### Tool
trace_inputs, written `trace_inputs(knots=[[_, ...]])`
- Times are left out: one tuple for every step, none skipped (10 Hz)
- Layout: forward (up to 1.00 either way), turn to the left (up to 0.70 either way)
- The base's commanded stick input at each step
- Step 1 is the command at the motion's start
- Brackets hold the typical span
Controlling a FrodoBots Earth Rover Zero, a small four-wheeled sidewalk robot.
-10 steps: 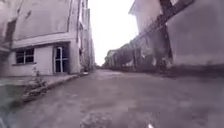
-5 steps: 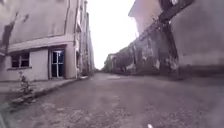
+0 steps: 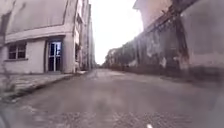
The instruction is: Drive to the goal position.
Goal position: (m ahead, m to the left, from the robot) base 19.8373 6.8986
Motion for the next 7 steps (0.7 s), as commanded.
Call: trace_inputs(knots=[[1.00, 0.00], [1.00, 0.00], [1.00, 0.00], [1.00, 0.00], [1.00, 0.00], [1.00, 0.00], [1.00, 0.00]])
